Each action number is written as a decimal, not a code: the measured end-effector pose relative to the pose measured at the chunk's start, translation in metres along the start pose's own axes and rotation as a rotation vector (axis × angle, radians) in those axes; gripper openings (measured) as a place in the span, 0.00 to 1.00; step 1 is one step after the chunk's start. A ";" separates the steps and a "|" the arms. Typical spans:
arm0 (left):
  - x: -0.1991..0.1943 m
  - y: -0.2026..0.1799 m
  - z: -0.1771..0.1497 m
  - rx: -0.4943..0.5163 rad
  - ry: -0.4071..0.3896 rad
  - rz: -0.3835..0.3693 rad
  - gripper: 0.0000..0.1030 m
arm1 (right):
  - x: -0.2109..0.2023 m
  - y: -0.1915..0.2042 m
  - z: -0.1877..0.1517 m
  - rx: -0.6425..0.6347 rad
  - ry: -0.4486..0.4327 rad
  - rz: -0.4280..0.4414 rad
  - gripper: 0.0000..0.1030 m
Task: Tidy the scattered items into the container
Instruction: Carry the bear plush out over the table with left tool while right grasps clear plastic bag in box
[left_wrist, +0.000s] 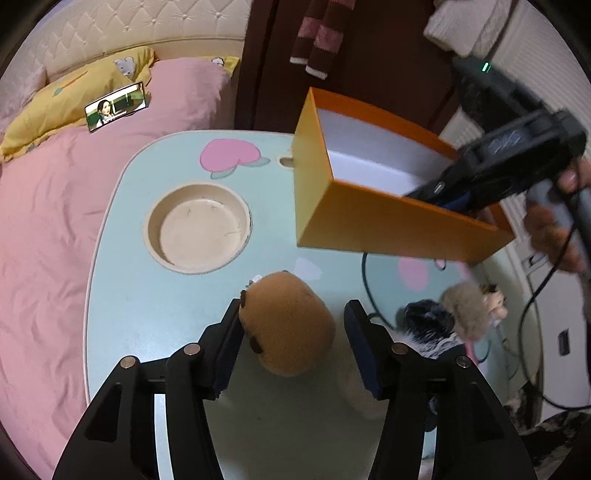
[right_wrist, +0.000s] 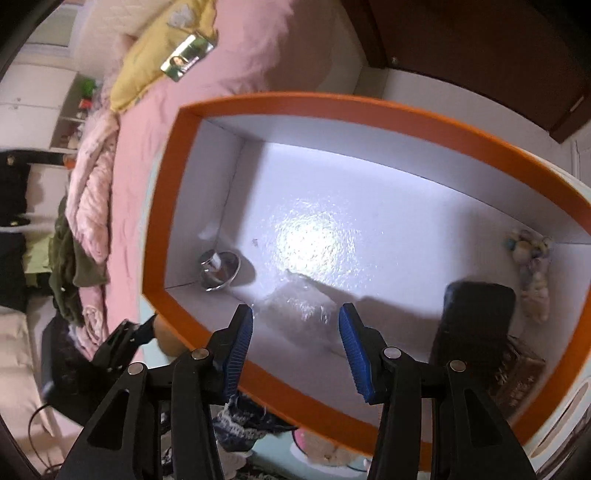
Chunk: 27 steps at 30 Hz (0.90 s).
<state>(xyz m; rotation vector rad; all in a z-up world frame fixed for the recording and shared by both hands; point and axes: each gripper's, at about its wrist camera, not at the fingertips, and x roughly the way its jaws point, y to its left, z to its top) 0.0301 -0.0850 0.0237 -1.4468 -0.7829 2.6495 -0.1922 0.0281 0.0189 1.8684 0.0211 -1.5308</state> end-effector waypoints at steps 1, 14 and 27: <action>-0.002 0.002 0.000 -0.011 -0.011 -0.002 0.54 | 0.002 0.001 0.001 -0.012 -0.003 -0.021 0.47; -0.013 0.021 -0.002 -0.090 -0.038 0.019 0.54 | -0.036 0.005 -0.028 -0.120 -0.236 -0.116 0.28; -0.018 0.026 0.000 -0.151 -0.061 0.011 0.54 | -0.086 0.036 -0.120 -0.290 -0.387 0.019 0.28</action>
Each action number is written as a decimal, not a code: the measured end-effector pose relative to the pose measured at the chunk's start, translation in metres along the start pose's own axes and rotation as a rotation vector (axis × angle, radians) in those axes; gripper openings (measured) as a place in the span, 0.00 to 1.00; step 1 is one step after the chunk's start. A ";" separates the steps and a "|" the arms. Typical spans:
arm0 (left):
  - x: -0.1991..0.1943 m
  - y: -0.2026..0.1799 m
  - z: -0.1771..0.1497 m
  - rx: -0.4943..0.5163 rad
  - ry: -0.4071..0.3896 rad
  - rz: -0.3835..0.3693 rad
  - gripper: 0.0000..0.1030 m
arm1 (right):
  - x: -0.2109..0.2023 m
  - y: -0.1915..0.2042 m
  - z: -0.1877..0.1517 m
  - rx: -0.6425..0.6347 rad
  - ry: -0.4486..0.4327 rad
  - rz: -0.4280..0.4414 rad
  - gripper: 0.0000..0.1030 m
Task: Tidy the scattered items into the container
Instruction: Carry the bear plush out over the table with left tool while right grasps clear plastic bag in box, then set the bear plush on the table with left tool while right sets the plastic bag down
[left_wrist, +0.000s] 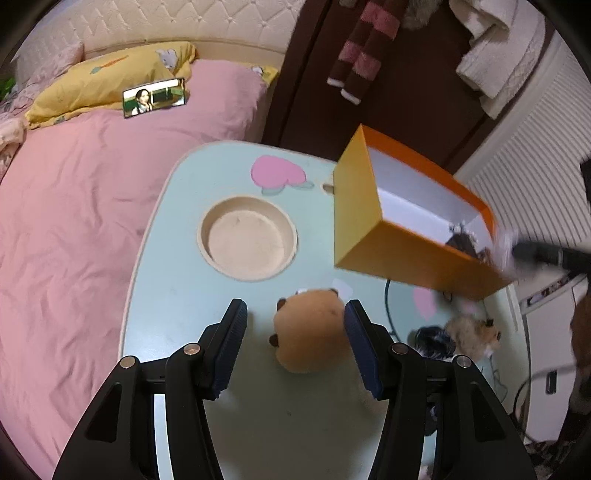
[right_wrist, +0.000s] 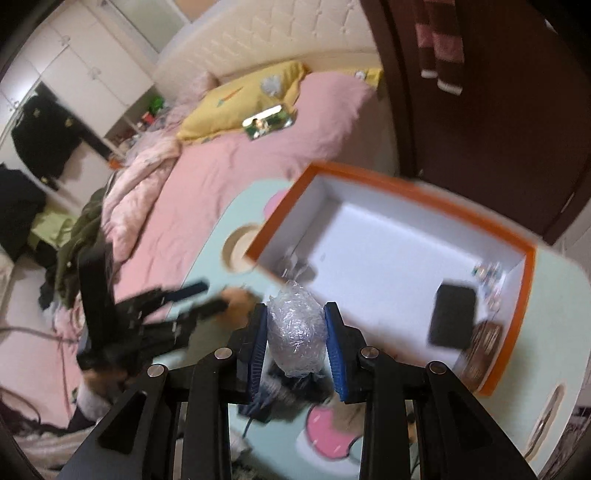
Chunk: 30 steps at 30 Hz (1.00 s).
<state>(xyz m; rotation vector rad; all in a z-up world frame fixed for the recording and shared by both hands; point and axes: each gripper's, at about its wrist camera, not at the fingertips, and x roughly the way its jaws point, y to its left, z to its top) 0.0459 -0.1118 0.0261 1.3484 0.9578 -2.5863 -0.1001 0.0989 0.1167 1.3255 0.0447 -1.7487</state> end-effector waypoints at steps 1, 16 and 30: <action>-0.001 0.000 0.002 -0.004 -0.003 -0.011 0.54 | 0.005 0.001 -0.006 0.003 0.008 -0.003 0.28; 0.000 -0.021 0.023 0.041 0.052 -0.034 0.54 | 0.047 -0.014 -0.058 0.031 0.021 -0.143 0.40; 0.023 -0.100 0.095 0.327 0.285 -0.013 0.48 | 0.012 -0.020 -0.068 0.053 -0.132 -0.091 0.53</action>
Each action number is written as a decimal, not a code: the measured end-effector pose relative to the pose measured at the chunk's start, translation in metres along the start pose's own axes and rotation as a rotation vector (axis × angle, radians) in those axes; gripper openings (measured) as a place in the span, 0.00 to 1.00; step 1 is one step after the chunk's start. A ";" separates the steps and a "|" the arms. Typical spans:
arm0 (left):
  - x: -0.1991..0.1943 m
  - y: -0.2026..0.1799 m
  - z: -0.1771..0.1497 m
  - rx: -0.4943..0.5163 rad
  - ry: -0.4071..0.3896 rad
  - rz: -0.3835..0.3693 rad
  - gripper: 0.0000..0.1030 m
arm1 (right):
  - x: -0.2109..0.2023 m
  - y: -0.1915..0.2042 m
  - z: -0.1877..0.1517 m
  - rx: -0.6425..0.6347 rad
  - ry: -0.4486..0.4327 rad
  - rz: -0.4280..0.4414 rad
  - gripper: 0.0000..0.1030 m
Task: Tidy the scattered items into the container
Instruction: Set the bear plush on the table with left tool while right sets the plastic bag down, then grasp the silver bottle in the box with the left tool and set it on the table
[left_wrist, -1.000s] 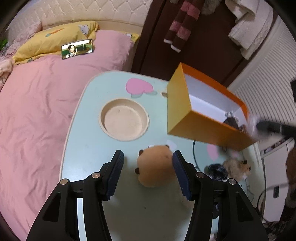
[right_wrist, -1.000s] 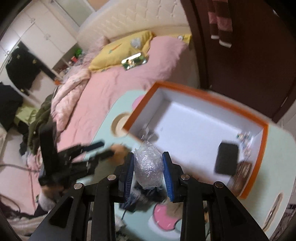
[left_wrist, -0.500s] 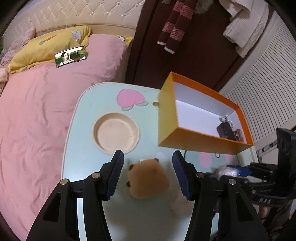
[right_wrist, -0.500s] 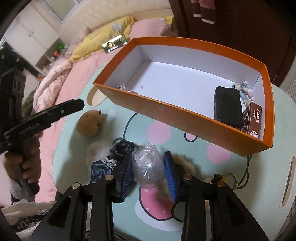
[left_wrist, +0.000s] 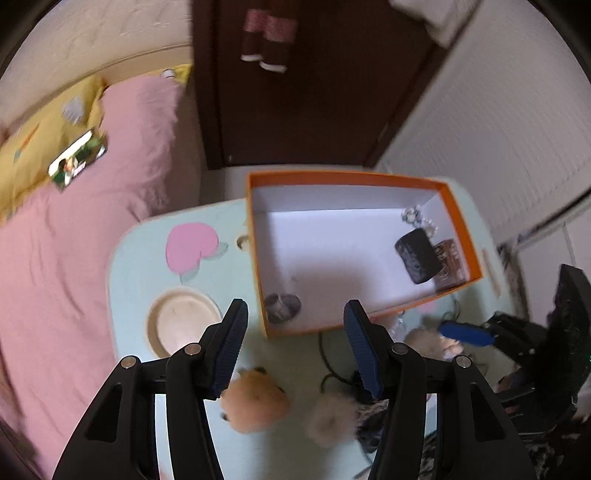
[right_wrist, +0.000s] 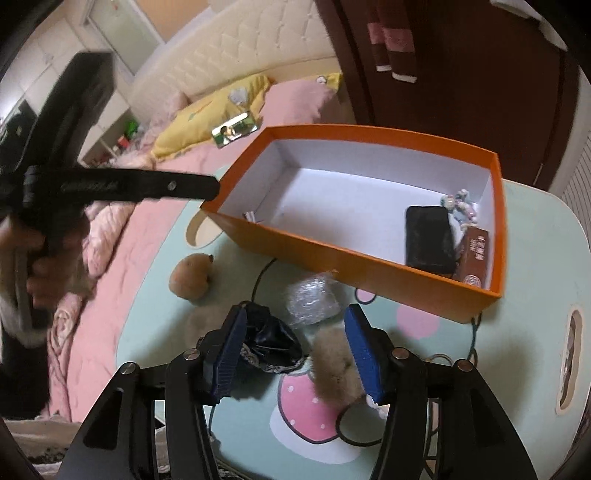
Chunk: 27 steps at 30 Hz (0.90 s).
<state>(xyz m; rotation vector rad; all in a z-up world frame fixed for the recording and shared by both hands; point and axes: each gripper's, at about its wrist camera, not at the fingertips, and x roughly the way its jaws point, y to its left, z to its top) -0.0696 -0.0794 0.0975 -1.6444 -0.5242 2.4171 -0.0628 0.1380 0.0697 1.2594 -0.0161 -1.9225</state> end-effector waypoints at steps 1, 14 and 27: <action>0.001 -0.003 0.011 0.033 0.024 -0.007 0.46 | 0.000 0.000 0.001 0.004 -0.002 0.003 0.53; 0.083 -0.039 0.048 0.189 0.465 0.098 0.21 | -0.012 -0.037 -0.008 0.118 -0.030 0.062 0.53; 0.123 -0.051 0.042 0.283 0.651 0.297 0.21 | -0.020 -0.060 -0.010 0.167 -0.055 0.094 0.54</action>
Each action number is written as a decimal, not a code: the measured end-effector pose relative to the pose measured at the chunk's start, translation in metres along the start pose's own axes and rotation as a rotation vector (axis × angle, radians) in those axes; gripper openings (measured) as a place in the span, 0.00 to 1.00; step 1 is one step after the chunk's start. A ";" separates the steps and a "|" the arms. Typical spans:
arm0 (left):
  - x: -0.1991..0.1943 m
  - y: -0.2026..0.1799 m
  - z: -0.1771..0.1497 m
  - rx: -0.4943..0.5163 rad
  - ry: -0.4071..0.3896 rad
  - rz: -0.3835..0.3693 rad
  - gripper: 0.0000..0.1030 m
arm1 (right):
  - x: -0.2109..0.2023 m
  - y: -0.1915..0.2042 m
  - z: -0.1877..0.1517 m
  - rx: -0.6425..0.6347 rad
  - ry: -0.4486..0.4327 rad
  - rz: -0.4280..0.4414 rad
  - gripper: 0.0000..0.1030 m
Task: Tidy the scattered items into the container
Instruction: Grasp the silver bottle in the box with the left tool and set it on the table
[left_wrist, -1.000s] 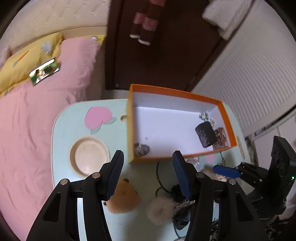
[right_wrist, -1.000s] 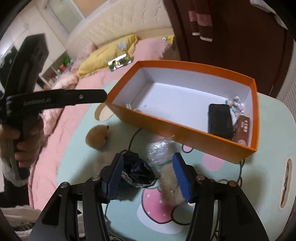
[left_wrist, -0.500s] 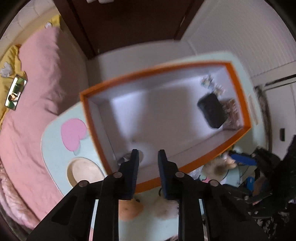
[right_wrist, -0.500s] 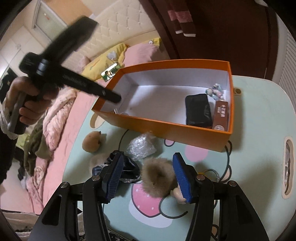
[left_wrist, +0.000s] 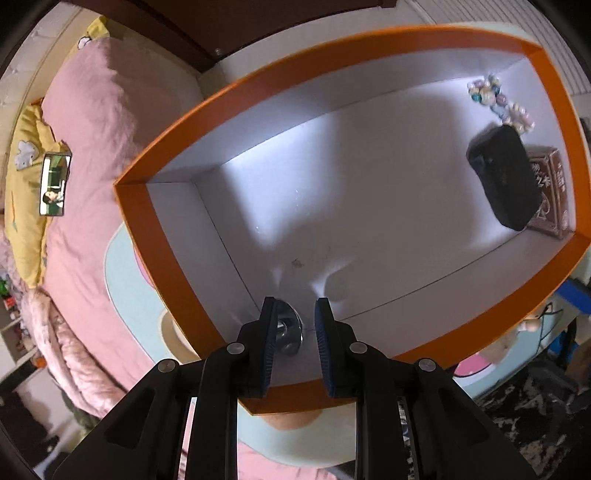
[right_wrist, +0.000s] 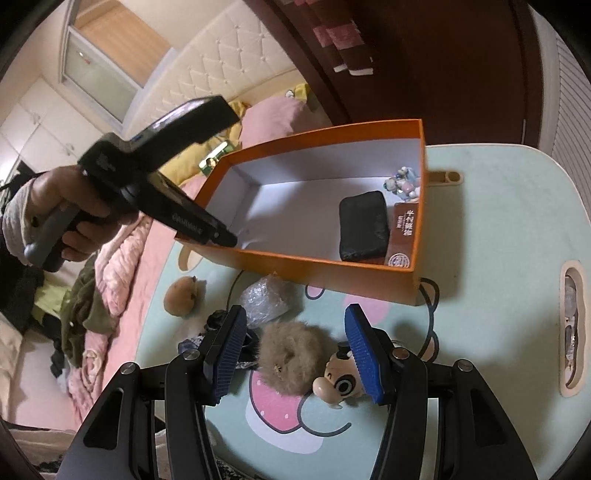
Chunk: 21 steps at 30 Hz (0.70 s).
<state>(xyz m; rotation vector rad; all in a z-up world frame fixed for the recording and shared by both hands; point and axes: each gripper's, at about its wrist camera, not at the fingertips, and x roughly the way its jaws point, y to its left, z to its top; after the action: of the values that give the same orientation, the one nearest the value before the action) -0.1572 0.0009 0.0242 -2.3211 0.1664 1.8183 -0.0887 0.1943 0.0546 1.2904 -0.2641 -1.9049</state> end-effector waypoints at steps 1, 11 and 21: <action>0.000 -0.002 0.000 0.006 0.004 0.007 0.21 | -0.001 -0.001 0.000 0.001 0.000 0.001 0.54; 0.003 -0.006 -0.002 0.015 0.000 -0.040 0.03 | -0.003 -0.007 0.002 0.023 -0.006 0.005 0.54; -0.050 0.019 -0.007 -0.063 -0.175 -0.182 0.02 | -0.002 -0.004 0.002 0.009 0.004 0.004 0.55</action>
<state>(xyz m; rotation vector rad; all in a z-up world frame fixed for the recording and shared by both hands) -0.1663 -0.0201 0.0728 -2.1237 -0.1249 1.9455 -0.0925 0.1977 0.0548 1.2979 -0.2735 -1.8997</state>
